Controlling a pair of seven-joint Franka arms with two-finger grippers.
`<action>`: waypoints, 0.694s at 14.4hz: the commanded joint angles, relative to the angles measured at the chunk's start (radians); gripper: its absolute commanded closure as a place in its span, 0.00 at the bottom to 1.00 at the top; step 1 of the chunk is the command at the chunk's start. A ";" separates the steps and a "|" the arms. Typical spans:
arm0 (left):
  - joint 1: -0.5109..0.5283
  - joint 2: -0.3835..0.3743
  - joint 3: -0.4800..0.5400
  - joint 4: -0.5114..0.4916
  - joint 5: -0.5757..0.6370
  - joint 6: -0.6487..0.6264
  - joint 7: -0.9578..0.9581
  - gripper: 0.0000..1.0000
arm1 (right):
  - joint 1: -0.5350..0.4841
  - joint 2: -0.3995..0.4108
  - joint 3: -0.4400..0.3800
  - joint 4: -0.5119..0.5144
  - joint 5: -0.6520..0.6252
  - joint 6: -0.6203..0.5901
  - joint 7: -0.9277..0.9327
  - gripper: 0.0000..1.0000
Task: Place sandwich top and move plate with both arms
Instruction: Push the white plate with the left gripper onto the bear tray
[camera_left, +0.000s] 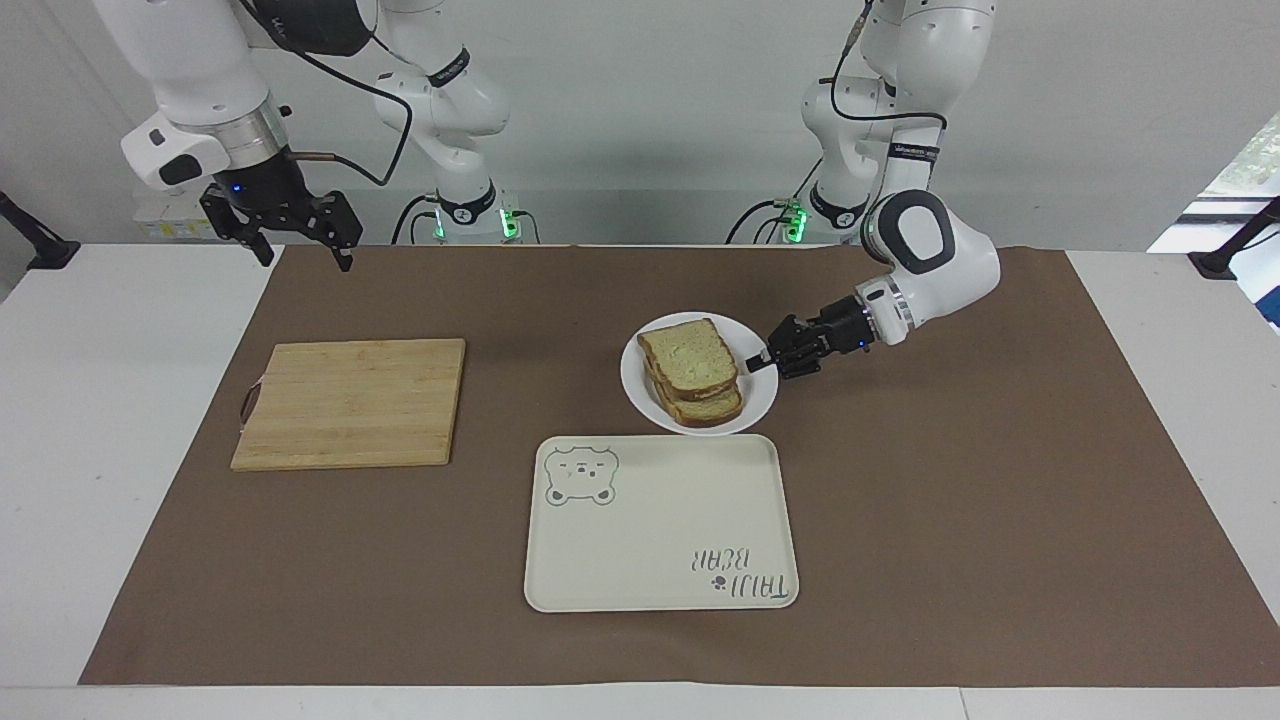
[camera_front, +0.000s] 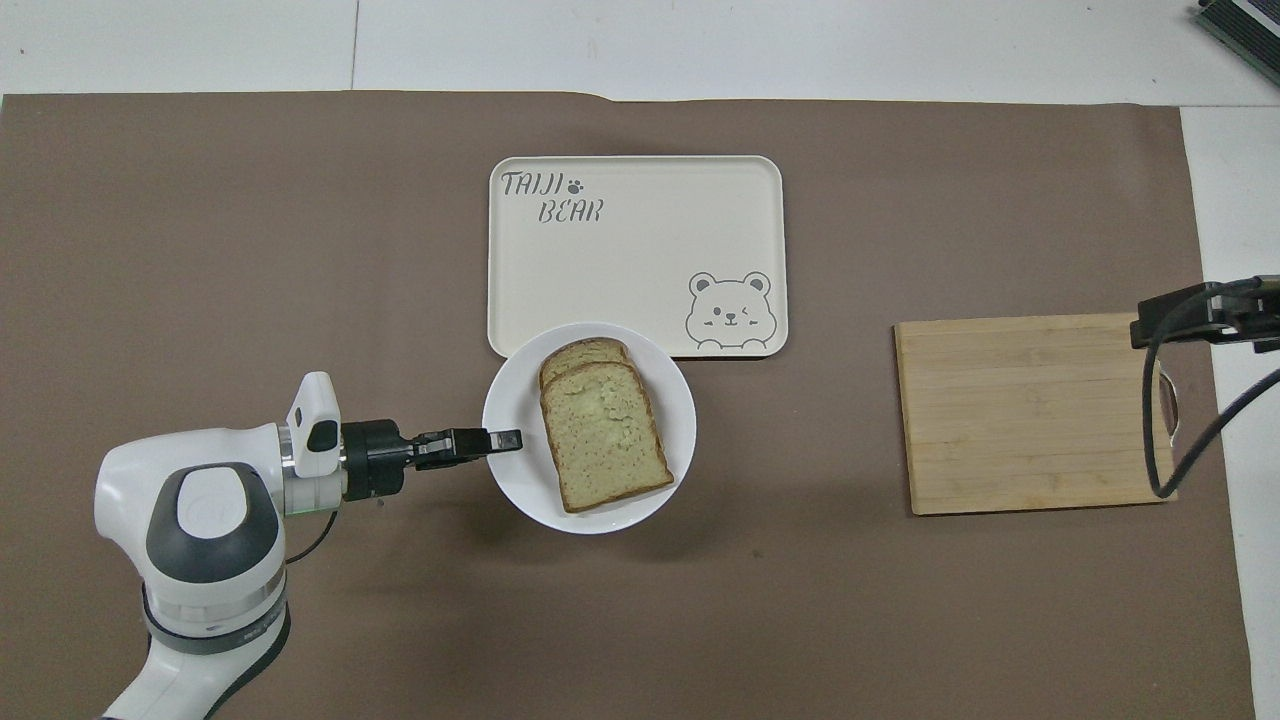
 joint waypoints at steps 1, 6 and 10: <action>0.014 0.132 -0.006 0.176 -0.028 0.001 0.011 1.00 | -0.002 -0.001 0.007 0.000 -0.012 -0.002 0.010 0.00; 0.011 0.340 -0.011 0.396 0.023 0.014 -0.041 1.00 | -0.002 -0.001 0.007 0.000 -0.012 -0.002 0.010 0.00; 0.015 0.459 -0.058 0.523 0.113 0.108 -0.124 1.00 | -0.002 -0.001 0.007 0.000 -0.012 -0.002 0.010 0.00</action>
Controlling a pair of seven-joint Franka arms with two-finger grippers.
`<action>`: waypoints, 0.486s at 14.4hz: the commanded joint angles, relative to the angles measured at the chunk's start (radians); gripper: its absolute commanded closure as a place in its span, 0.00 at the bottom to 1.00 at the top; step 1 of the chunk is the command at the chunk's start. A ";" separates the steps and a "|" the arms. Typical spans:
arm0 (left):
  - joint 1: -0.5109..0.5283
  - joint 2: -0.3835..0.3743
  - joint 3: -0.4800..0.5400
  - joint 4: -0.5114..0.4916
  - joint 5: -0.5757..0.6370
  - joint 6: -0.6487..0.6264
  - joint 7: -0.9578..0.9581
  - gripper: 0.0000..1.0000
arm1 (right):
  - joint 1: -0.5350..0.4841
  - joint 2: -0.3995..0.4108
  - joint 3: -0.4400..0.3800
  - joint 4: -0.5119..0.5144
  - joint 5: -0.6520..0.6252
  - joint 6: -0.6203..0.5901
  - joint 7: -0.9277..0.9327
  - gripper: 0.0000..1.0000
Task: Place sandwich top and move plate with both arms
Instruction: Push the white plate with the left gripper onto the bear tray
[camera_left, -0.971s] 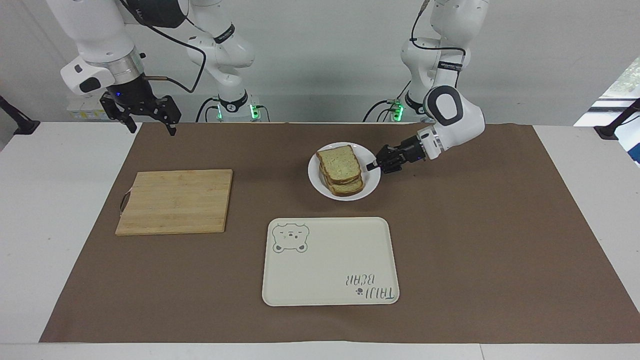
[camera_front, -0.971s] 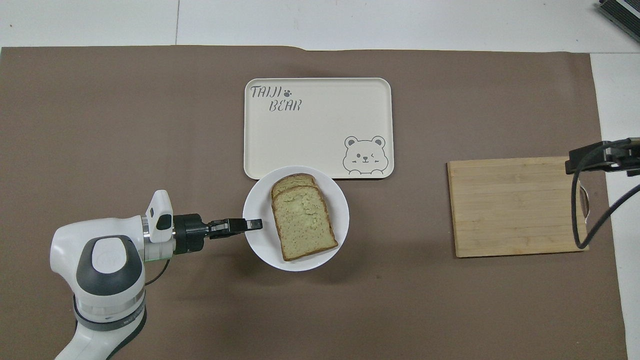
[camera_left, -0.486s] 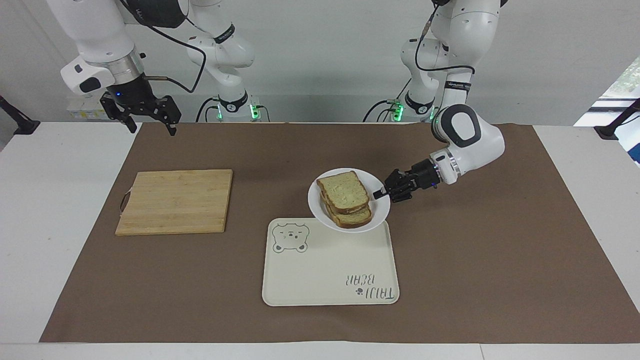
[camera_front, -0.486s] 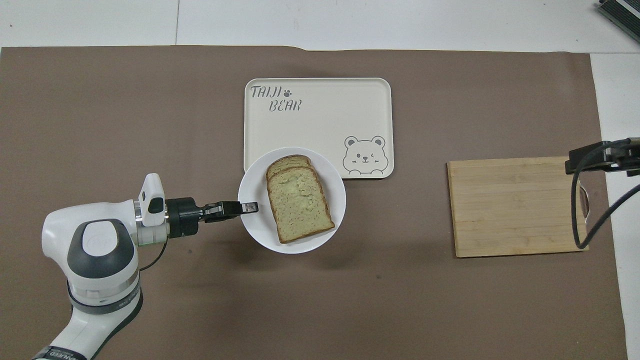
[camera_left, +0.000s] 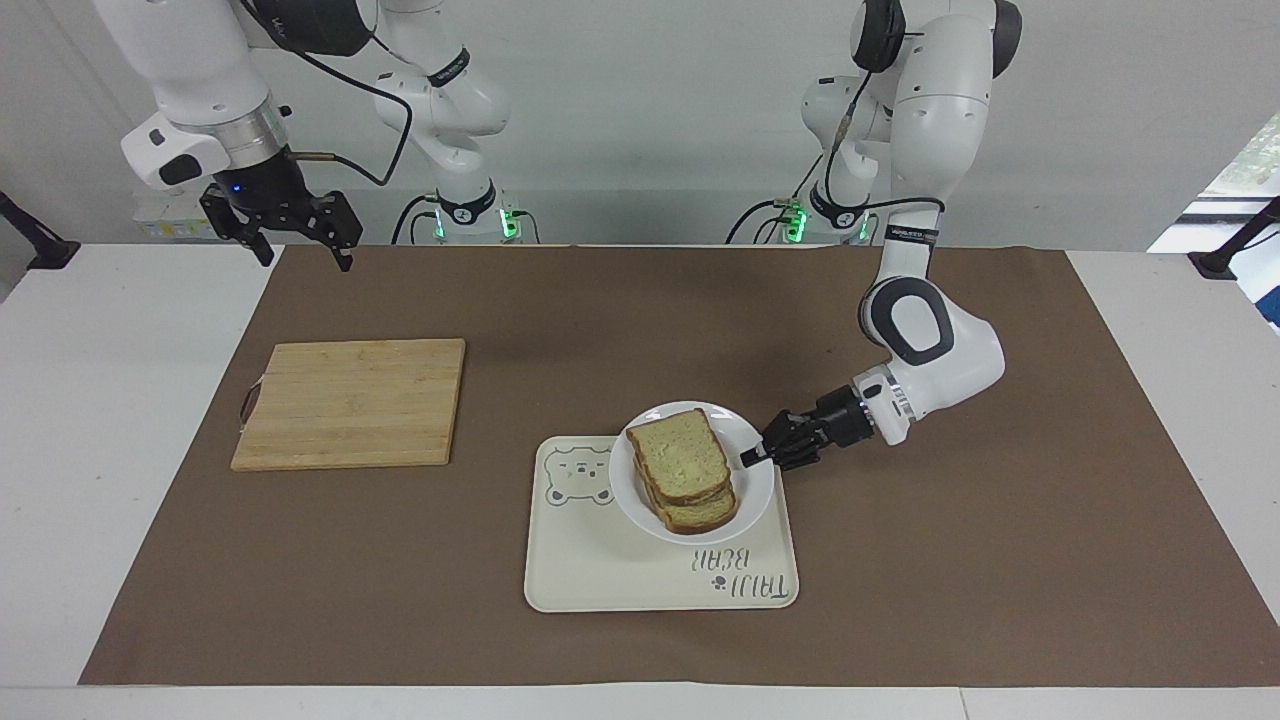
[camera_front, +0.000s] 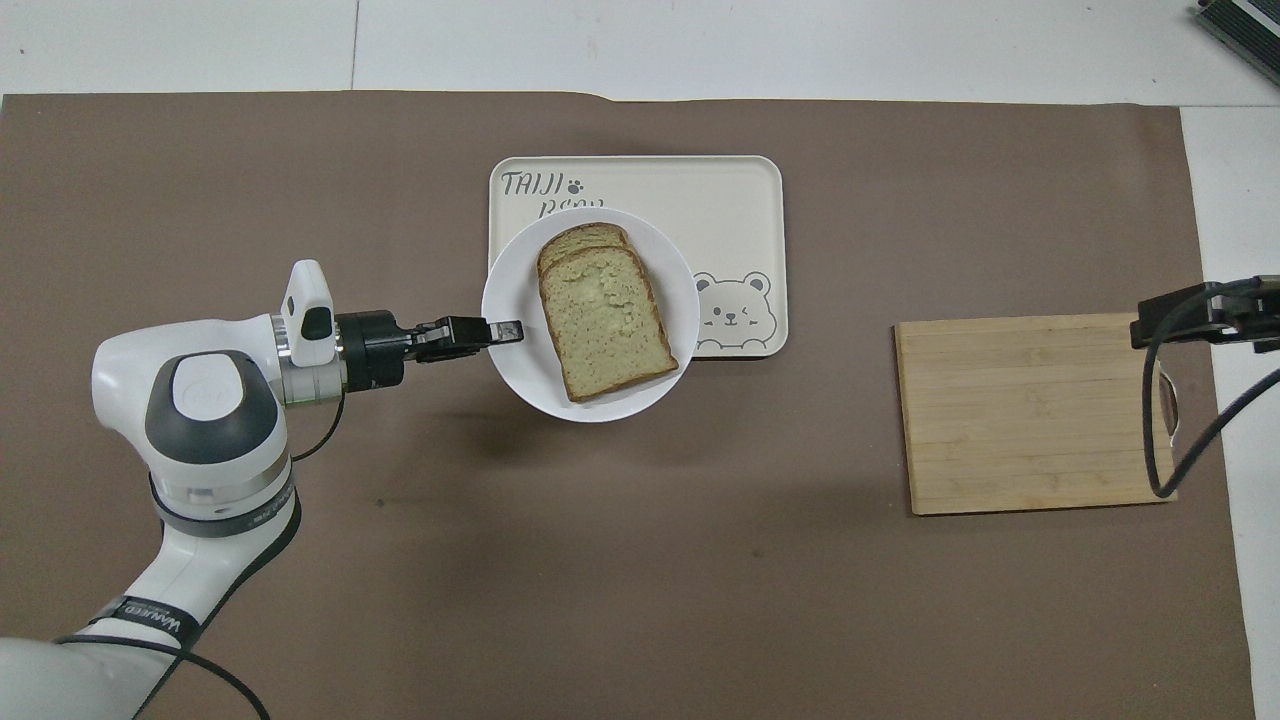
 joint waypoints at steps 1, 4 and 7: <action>0.016 0.090 -0.048 0.121 0.027 0.068 -0.053 1.00 | -0.002 -0.001 0.007 0.000 -0.012 -0.002 0.010 0.00; 0.008 0.097 -0.051 0.126 0.059 0.079 -0.057 1.00 | -0.004 -0.001 0.007 0.000 -0.012 -0.002 0.010 0.00; -0.027 0.092 -0.050 0.108 0.061 0.145 -0.057 1.00 | -0.002 -0.001 0.007 0.000 -0.012 -0.002 0.010 0.00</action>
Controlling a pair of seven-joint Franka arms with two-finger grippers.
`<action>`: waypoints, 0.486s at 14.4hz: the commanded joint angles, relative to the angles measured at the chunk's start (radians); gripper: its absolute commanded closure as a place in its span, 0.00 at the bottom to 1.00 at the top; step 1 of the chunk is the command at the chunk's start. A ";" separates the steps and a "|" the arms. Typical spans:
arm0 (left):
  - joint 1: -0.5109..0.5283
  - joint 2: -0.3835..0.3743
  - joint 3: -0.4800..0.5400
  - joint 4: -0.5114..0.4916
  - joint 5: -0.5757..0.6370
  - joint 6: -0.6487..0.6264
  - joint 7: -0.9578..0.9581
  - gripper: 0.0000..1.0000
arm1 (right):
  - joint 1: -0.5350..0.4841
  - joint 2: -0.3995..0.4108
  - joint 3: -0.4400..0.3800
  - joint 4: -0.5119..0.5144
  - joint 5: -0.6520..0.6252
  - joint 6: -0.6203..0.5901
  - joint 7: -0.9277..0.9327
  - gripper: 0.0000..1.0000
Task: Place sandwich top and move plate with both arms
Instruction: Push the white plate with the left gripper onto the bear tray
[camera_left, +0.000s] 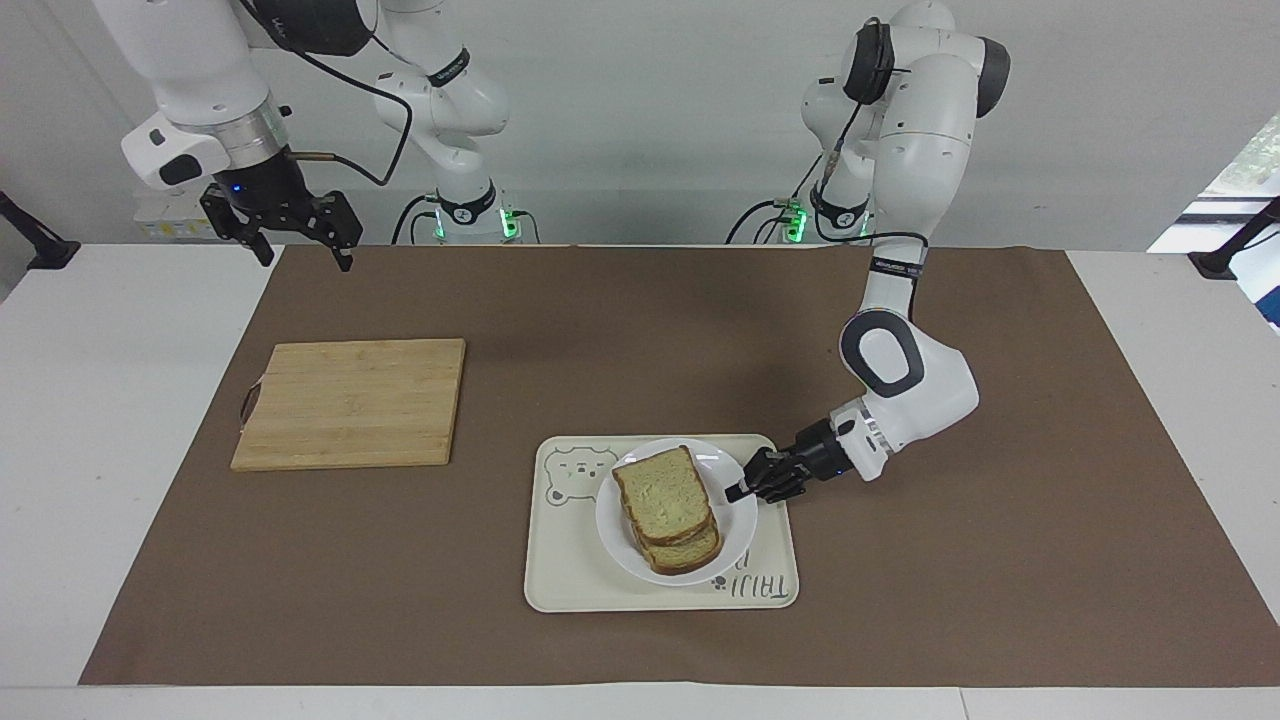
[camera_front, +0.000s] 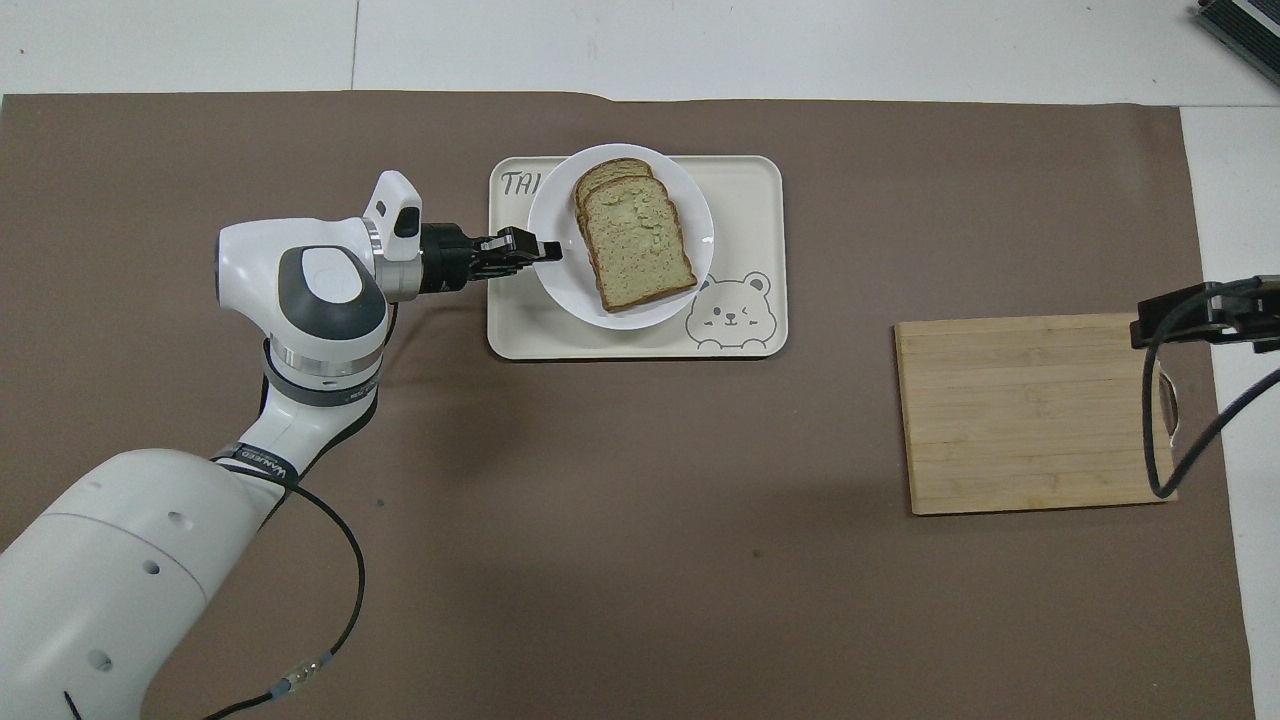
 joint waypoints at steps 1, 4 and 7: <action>-0.029 -0.001 -0.005 -0.001 0.013 0.038 -0.028 1.00 | -0.002 -0.001 0.007 0.000 -0.012 -0.002 0.010 0.00; -0.041 -0.015 0.000 -0.044 0.035 0.038 -0.034 0.99 | -0.002 -0.001 0.007 0.000 -0.012 -0.002 0.010 0.00; -0.038 -0.015 0.001 -0.041 0.072 0.029 -0.036 0.80 | -0.004 -0.001 0.007 0.000 -0.012 -0.002 0.010 0.00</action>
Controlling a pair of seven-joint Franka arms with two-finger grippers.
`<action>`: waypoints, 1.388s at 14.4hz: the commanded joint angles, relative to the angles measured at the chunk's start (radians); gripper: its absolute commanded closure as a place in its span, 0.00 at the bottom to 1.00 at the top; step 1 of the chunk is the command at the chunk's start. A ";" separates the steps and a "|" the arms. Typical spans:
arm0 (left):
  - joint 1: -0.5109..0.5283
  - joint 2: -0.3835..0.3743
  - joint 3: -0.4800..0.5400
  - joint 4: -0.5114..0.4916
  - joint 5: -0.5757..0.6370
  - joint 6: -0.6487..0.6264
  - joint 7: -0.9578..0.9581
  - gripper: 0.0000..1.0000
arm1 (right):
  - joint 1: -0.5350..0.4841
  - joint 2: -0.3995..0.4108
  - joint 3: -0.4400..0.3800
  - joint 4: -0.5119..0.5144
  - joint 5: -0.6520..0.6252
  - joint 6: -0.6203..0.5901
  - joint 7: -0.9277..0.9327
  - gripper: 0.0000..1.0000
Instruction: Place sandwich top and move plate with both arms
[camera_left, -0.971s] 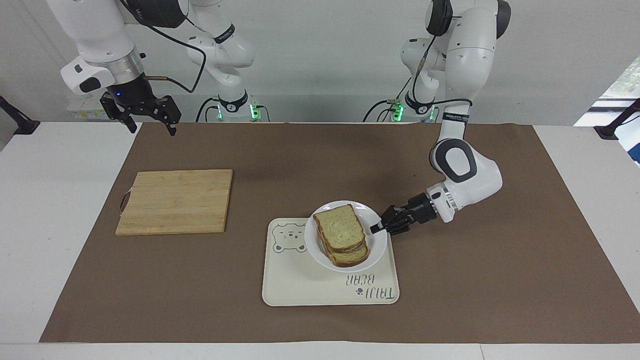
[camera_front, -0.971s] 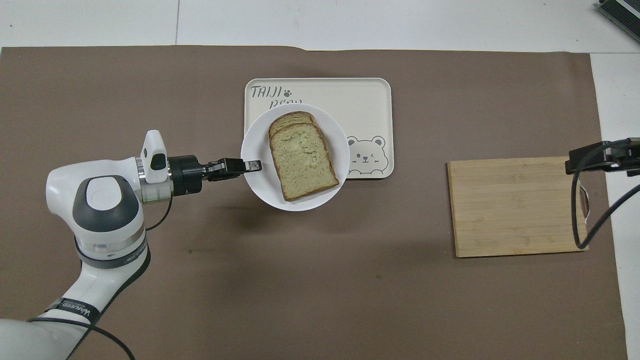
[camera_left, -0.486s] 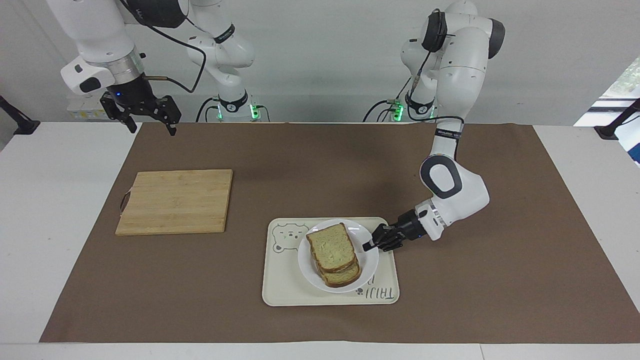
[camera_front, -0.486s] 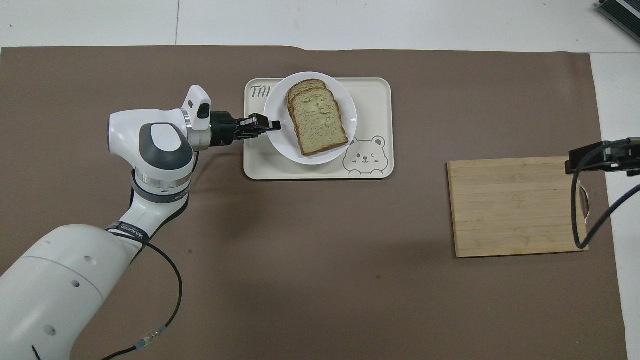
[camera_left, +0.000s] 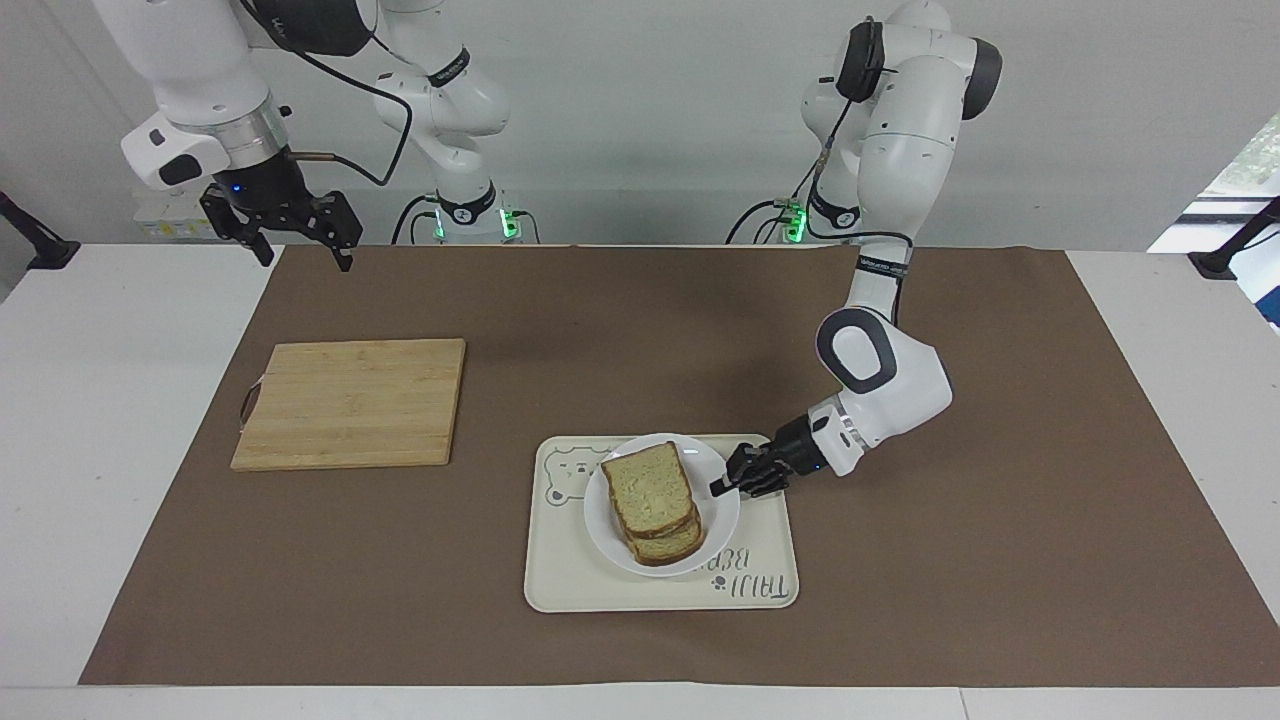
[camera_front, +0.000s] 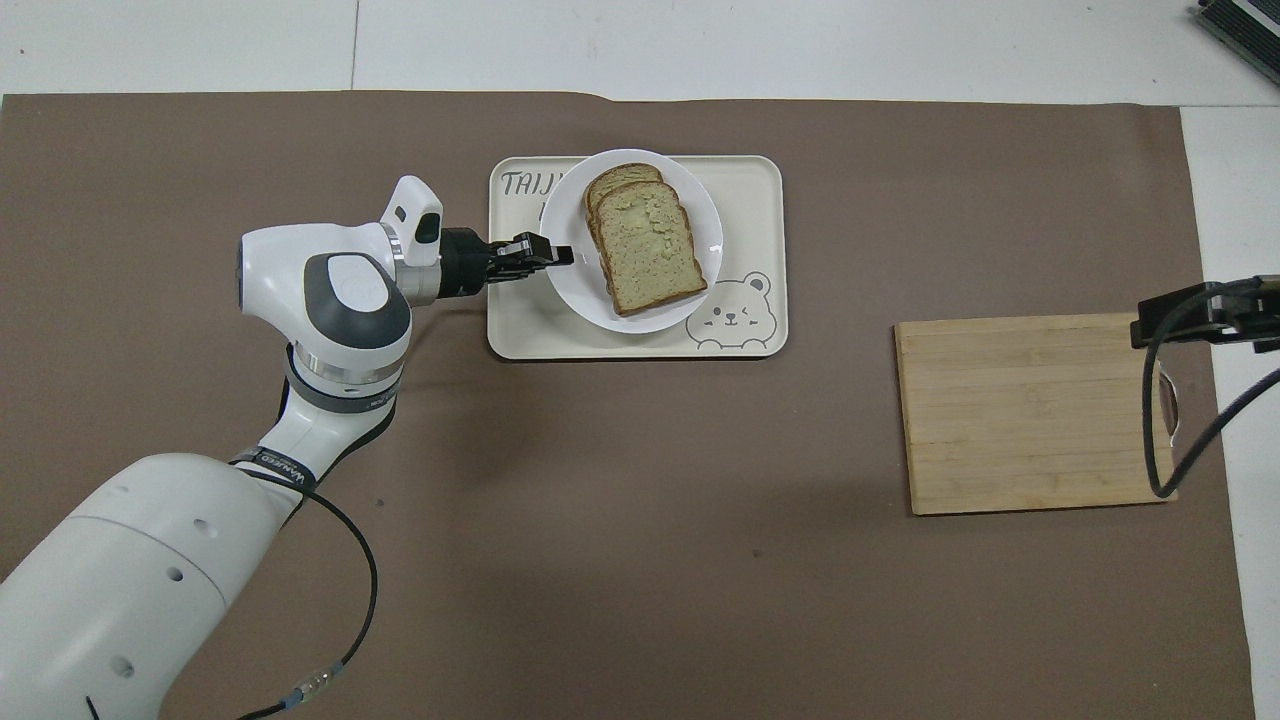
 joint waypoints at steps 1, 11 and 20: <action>-0.004 -0.016 0.009 -0.014 0.044 0.004 -0.018 0.73 | -0.002 -0.001 0.007 0.000 -0.012 -0.002 0.010 0.00; 0.006 -0.218 0.134 -0.044 0.404 -0.004 -0.021 0.00 | -0.002 -0.001 0.007 0.000 -0.012 -0.002 0.010 0.00; 0.029 -0.501 0.277 -0.003 1.017 -0.428 -0.130 0.00 | -0.002 -0.001 0.007 0.000 -0.012 -0.002 0.010 0.00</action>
